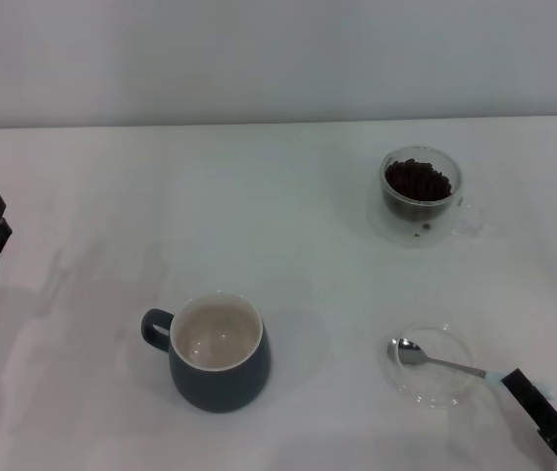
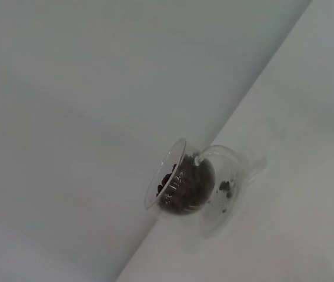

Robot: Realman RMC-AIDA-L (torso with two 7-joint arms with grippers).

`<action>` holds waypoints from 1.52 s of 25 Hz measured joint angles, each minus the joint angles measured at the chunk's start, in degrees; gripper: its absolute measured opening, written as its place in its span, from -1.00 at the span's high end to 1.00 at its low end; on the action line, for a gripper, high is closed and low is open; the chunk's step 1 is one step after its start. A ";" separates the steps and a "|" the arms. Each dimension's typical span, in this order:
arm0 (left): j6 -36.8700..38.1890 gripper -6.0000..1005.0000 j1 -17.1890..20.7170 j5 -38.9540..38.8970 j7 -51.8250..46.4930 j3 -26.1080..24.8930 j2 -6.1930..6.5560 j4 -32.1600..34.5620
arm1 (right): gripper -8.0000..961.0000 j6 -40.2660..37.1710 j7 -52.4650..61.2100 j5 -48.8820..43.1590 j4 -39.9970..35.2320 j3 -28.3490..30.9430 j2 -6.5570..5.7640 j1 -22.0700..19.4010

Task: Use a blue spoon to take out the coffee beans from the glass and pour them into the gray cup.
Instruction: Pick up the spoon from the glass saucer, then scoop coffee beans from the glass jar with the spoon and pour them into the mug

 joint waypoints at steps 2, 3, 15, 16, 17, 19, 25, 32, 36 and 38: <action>0.00 -0.54 0.01 0.00 0.00 0.00 0.00 0.00 | 0.22 -0.01 0.00 -0.01 -0.17 0.03 0.00 0.08; 0.00 -0.54 0.02 0.00 0.00 0.01 0.00 0.00 | 0.24 -0.03 0.02 -0.01 -0.28 0.04 0.00 0.16; 0.00 -0.54 0.32 0.00 0.00 0.02 0.04 0.00 | 0.70 -0.36 0.31 -0.64 -0.80 0.27 0.00 0.73; 0.01 -0.54 0.34 0.00 0.00 0.02 0.06 -0.01 | 0.70 -0.68 0.44 -1.08 -1.09 0.20 0.00 0.78; 0.03 -0.54 0.39 0.00 0.00 0.02 0.07 -0.05 | 0.70 -0.90 0.68 -1.41 -1.46 0.10 0.00 0.79; 0.05 -0.54 0.43 0.00 0.00 0.02 0.08 -0.10 | 0.70 -1.30 1.44 -1.98 -2.53 -0.14 -0.01 0.77; 0.21 -0.54 0.75 0.00 0.00 0.02 0.15 -0.42 | 0.70 -2.52 4.12 -2.51 -6.30 -1.24 -0.09 0.70; 0.32 -0.54 0.80 0.00 0.00 0.00 0.27 -0.51 | 0.70 -4.97 5.28 -2.55 -8.86 -1.62 -0.28 0.48; 0.34 -0.54 0.84 0.00 0.11 -0.17 0.27 -0.59 | 0.70 -8.47 6.99 -2.60 -13.44 -3.12 -0.32 0.49; 0.34 -0.54 0.84 0.00 0.16 -0.22 0.27 -0.61 | 0.70 -10.31 8.45 -2.84 -16.74 -3.85 -0.29 1.46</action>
